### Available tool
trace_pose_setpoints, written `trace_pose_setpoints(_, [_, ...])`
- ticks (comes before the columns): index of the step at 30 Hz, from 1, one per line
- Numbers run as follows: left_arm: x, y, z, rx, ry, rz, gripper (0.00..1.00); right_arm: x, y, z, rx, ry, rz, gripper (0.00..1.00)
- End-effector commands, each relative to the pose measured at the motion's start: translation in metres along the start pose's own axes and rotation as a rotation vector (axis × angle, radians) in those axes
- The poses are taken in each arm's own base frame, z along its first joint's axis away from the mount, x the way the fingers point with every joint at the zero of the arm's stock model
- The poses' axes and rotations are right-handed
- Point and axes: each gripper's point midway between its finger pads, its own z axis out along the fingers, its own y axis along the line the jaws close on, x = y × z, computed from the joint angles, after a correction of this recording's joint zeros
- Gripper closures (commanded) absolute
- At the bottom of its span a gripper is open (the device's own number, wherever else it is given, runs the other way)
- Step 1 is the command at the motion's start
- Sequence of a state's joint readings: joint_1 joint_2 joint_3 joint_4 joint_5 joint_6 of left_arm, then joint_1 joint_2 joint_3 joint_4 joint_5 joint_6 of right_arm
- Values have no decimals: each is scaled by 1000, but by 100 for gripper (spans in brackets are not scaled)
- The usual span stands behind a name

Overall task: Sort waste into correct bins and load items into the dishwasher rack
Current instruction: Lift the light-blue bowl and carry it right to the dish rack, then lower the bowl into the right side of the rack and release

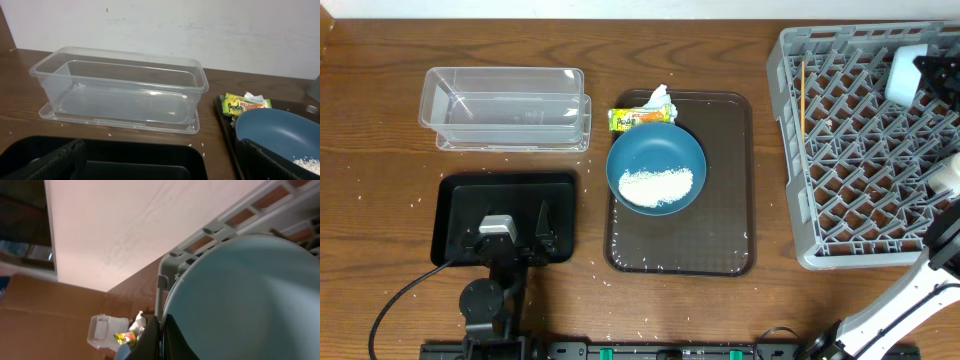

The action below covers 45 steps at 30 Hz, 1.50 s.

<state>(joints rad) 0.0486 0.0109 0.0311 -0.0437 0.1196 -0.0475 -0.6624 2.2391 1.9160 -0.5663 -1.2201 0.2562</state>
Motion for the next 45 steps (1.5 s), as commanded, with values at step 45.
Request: trace_pose_setpoints(45, [16,1,2,0,39,8,2,-27,-30,0,-24,-78,140,98])
